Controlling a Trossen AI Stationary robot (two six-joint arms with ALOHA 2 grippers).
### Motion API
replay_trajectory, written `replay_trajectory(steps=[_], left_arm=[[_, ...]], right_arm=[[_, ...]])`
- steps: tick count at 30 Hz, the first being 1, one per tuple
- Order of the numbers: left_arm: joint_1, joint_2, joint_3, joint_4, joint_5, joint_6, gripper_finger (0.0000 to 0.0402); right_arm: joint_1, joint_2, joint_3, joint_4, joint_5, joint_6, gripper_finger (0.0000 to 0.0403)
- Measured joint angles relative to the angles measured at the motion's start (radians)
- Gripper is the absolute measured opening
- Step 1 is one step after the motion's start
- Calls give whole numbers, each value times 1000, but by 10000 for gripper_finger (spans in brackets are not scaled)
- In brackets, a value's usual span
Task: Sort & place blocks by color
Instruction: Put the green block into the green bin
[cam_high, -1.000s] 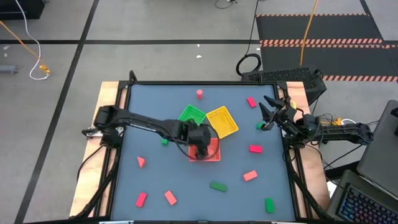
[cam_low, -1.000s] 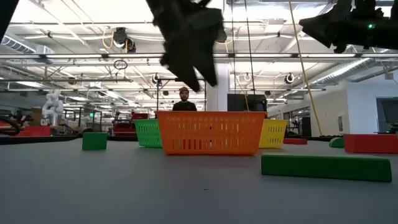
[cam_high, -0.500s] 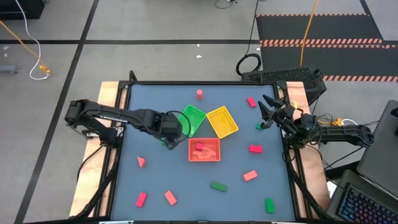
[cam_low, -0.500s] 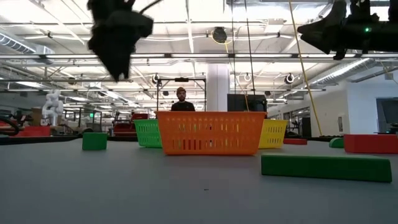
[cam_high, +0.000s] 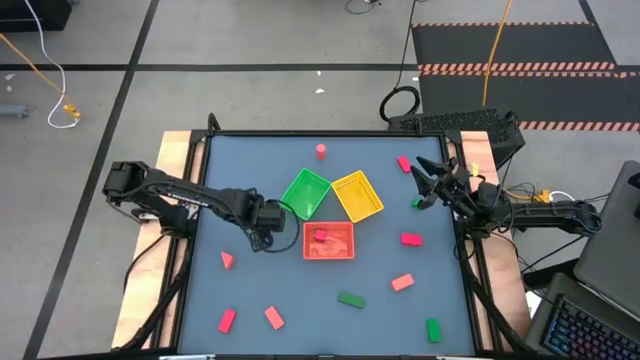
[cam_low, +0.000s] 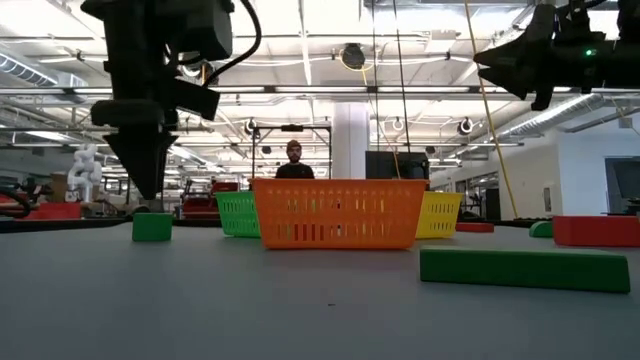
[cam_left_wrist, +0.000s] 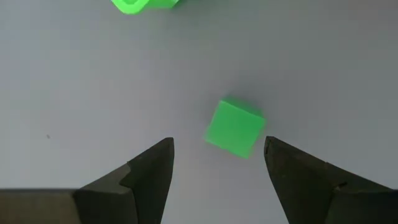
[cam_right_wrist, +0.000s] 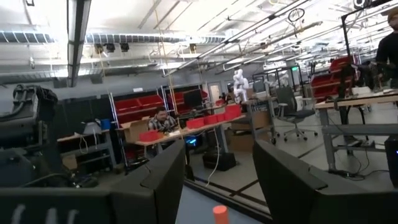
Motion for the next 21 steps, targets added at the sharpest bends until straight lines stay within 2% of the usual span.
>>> replay_trajectory(steps=[4, 7, 15, 21], left_arm=[[0, 0, -3, -2, -59, 60, 252], [5, 0, -3, 1, -66, 101, 261], [55, 57, -3, 72, 74, 172, 294], [94, 124, -4, 72, 126, 239, 290]], right_arm=[[0, 0, 0, -10, 1, -3, 185], [0, 0, 0, -19, 1, -14, 185], [0, 0, 0, -32, 3, -26, 185], [0, 0, 0, -38, 6, -49, 185]])
